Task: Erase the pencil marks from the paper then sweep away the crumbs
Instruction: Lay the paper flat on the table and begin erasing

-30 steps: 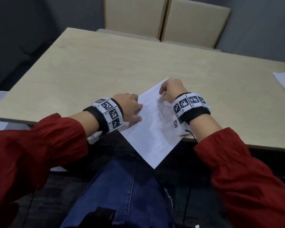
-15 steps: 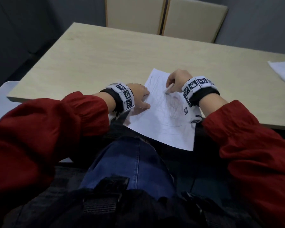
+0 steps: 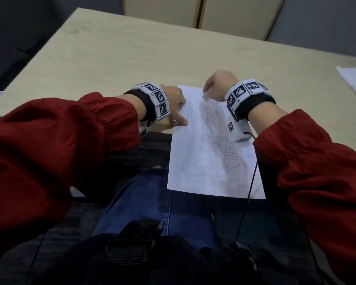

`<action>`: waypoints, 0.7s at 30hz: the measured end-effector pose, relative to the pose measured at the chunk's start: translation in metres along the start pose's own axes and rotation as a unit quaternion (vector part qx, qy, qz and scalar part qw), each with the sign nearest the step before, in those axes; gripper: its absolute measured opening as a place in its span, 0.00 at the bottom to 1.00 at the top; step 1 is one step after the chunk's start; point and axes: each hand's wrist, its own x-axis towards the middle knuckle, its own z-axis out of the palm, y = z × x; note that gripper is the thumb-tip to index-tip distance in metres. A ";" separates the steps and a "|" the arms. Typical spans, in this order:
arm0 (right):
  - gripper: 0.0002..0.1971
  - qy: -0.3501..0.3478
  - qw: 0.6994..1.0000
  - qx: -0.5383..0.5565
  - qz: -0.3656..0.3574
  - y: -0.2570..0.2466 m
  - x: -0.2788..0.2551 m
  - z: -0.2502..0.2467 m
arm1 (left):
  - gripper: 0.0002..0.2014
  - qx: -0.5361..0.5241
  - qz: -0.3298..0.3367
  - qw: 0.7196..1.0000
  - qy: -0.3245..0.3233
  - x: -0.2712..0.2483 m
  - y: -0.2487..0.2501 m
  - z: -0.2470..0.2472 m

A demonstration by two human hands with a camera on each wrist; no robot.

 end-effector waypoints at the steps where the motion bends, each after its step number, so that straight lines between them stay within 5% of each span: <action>1: 0.10 0.018 1.000 0.008 -0.009 -0.005 0.003 0.000 | 0.37 0.010 0.008 1.000 0.015 0.000 0.000 0.002; 10: 0.14 0.016 0.998 0.011 -0.066 -0.025 0.022 0.016 | 0.66 0.023 -0.022 0.999 -0.001 -0.006 -0.006 0.002; 21: 0.11 -0.007 0.993 -0.060 -0.103 -0.037 0.029 0.021 | 0.63 0.072 -0.009 0.997 -0.006 -0.010 -0.002 -0.007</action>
